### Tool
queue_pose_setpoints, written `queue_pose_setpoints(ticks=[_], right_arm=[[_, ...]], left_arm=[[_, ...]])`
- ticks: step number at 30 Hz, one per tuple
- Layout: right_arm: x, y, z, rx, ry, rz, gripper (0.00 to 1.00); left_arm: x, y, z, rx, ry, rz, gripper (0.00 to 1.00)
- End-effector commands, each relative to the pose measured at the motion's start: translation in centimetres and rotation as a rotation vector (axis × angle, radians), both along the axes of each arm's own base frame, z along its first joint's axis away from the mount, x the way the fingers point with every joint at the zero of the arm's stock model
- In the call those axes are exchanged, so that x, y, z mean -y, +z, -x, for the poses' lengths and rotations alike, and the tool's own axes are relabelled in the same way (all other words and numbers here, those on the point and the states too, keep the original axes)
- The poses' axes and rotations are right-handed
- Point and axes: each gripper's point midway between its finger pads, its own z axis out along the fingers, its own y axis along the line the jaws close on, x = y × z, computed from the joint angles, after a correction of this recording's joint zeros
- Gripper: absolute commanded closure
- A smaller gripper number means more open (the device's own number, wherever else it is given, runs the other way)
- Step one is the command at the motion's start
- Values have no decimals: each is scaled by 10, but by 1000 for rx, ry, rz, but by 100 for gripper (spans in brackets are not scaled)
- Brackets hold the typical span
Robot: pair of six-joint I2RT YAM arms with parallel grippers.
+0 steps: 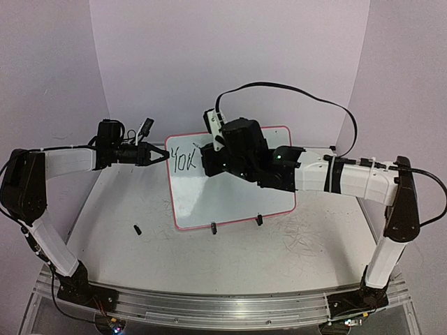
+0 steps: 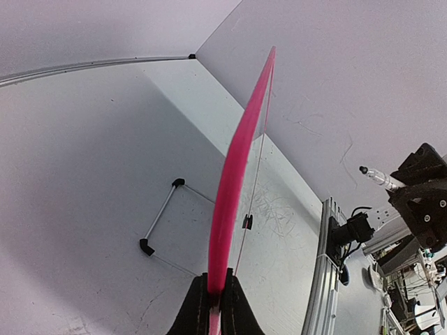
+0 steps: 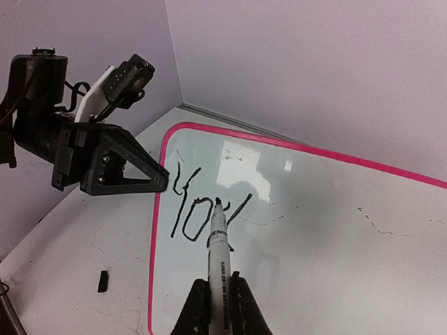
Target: Write a sentence on the whiteboard
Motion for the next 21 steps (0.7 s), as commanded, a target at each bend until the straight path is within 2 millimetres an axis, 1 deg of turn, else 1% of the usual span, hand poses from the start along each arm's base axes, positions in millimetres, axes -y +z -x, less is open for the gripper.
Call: queue_pose_setpoints(ticks=[1, 5, 11, 13, 18, 21], right_arm=[[-3, 18, -9, 54, -38, -18, 100], [0, 17, -13, 49, -70, -28, 100], [-9, 18, -10, 53, -40, -29, 100], [-8, 18, -12, 49, -58, -37, 100], [2, 0, -23, 20, -147, 10, 100], [1, -2, -29, 6, -145, -1, 100]], left_arm=[[0, 18, 4, 47, 8, -8, 100], [1, 21, 6, 55, 3, -6, 100], [2, 20, 6, 51, -2, -5, 100], [2, 20, 6, 53, -2, -5, 100], [2, 20, 6, 53, -3, -5, 100], [2, 20, 5, 52, -4, -3, 100]])
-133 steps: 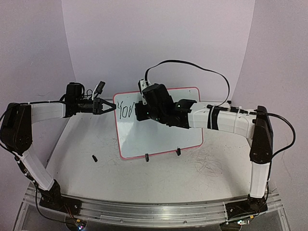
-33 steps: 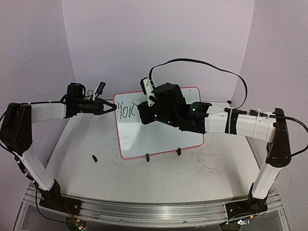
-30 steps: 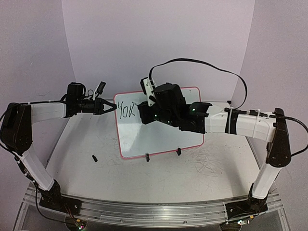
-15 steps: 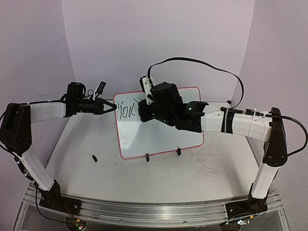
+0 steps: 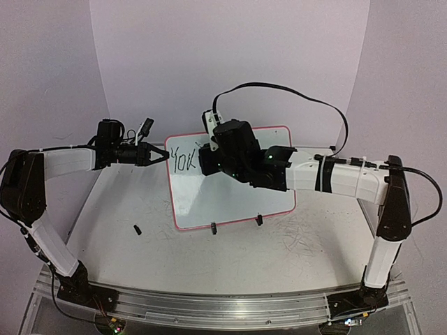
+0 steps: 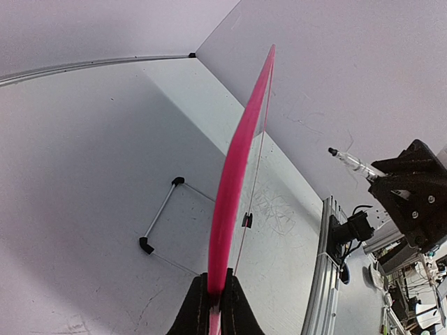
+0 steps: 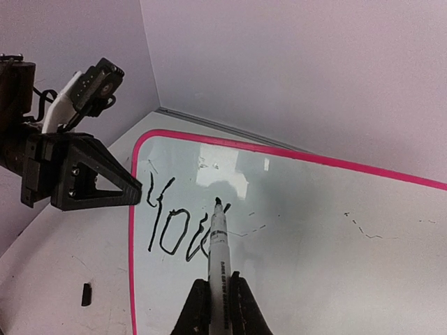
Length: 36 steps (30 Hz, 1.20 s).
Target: Write a sentence on the whiteboard
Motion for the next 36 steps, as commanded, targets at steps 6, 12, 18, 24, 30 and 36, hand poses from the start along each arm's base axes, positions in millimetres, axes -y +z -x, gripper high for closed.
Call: queue_pose_setpoints(ticks=[6, 12, 18, 24, 30, 36], right_arm=[[-3, -3, -18, -19, -37, -24, 100], [-2, -8, -22, -23, -56, -21, 100], [-4, -10, -24, -28, -47, -21, 100], [-7, -14, -27, -36, -43, -22, 100], [-6, -18, -32, -41, -55, -22, 100], [-4, -27, -36, -57, -74, -17, 100]], left_arm=[[3, 19, 4, 49, -7, 5, 100], [4, 20, 4, 50, -10, 6, 100], [4, 21, 5, 51, -13, 8, 100], [4, 22, 6, 53, -16, 9, 100], [5, 22, 6, 52, -17, 10, 100], [5, 23, 6, 55, -20, 12, 100]])
